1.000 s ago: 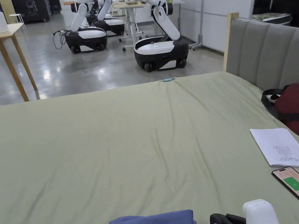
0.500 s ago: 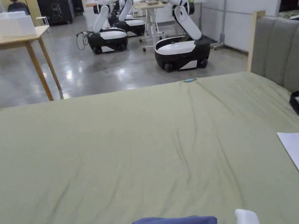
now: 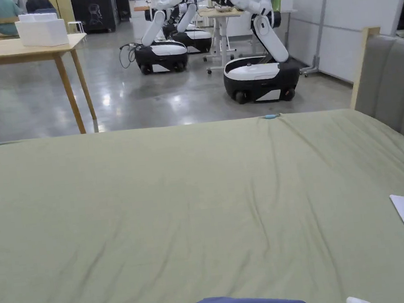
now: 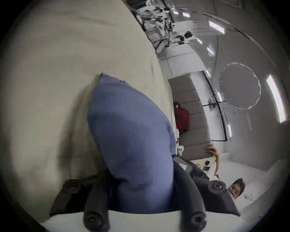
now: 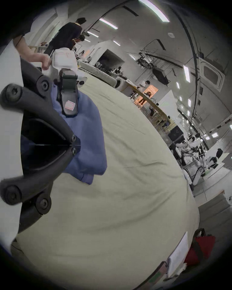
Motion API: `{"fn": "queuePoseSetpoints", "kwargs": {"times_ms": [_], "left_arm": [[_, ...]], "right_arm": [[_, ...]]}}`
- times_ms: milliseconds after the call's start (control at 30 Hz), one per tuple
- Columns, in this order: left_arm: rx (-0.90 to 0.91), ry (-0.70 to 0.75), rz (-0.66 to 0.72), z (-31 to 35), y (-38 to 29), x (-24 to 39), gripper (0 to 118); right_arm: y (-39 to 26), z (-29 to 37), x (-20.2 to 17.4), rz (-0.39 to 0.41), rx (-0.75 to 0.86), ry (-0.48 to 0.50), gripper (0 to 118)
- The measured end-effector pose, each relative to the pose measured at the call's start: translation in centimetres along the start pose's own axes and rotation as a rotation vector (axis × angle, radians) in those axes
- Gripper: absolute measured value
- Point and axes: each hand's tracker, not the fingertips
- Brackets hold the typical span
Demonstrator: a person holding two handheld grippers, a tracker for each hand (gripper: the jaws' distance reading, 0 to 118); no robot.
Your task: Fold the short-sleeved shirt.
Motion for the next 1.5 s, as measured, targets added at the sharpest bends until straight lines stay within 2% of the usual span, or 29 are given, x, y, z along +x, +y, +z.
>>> {"fn": "queuePoseSetpoints", "kwargs": {"times_ms": [100,167,267,433,533,633,700,767,800,833,867,900,1000,1100,1133,1167,1200,1233,1267,1333,1433,1500], "left_arm": [[0.025,0.108,-0.089,4.5,1.1,0.6,26],[0.066,0.126,-0.129,9.3,2.6,-0.1,26],[0.123,0.239,-0.218,17.9,6.4,-2.1,26],[0.135,0.537,-0.342,31.5,14.0,-6.0,26],[0.149,0.635,-0.328,38.9,18.4,-9.4,26],[0.159,0.752,-0.257,43.2,20.9,-13.5,26],[0.19,0.671,-0.183,44.4,21.5,-15.6,27],[0.224,0.578,-0.162,44.3,21.0,-16.5,40],[0.231,0.604,-0.179,44.1,20.5,-16.2,40],[0.252,0.649,-0.204,44.4,20.3,-15.8,78],[0.244,0.647,-0.22,44.8,20.1,-15.5,107],[0.25,0.65,-0.237,45.5,19.8,-15.0,118],[0.352,0.778,-0.283,48.3,18.8,-12.0,115],[0.49,0.943,-0.423,49.0,16.9,-6.9,114],[0.524,0.951,-0.484,48.3,16.2,-4.8,110],[0.552,0.916,-0.564,47.2,15.6,-2.5,100],[0.575,0.89,-0.622,45.9,15.1,-0.4,80],[0.608,0.897,-0.668,43.9,14.9,2.2,37],[0.646,0.919,-0.718,41.7,14.7,4.6,5],[0.768,0.888,-0.838,36.9,14.5,9.1,2],[0.821,0.715,-0.848,31.2,14.3,15.2,2],[0.86,0.673,-0.89,27.4,13.8,19.1,2]], "right_arm": [[0.2,1.0,-1.8,0.024,0.021,0.029,1],[0.2,0.9,-3.6,0.048,0.031,0.049,1],[0.0,-0.1,-6.6,0.073,0.025,0.1,1],[-1.2,-2.7,-11.8,0.123,-0.011,0.16,1],[-2.0,-4.3,-14.0,0.147,-0.031,0.178,1],[-2.6,-5.6,-15.5,0.152,-0.054,0.185,1],[-2.9,-6.4,-16.3,0.159,-0.072,0.182,1],[-3.1,-6.8,-16.8,0.174,-0.076,0.178,1],[-3.1,-6.9,-17.0,0.176,-0.077,0.18,1],[-3.0,-7.1,-17.1,0.175,-0.085,0.187,1],[-2.8,-7.2,-17.2,0.176,-0.098,0.189,1],[-2.7,-7.2,-17.3,0.186,-0.103,0.182,1],[-2.1,-6.6,-17.2,0.208,-0.103,0.174,1],[-0.9,-5.1,-16.8,0.234,-0.077,0.159,1],[-0.1,-4.3,-16.6,0.241,-0.057,0.148,1],[0.9,-3.4,-16.4,0.26,-0.018,0.12,1],[1.8,-2.7,-16.3,0.278,0.022,0.085,1],[3.2,-1.7,-16.3,0.302,0.078,0.02,1],[4.9,-0.7,-16.2,0.332,0.128,-0.019,1],[8.4,1.5,-16.8,0.391,0.284,-0.107,1],[13.3,4.4,-18.0,0.423,0.473,-0.177,1],[16.2,5.8,-18.8,0.451,0.572,-0.182,1]]}}
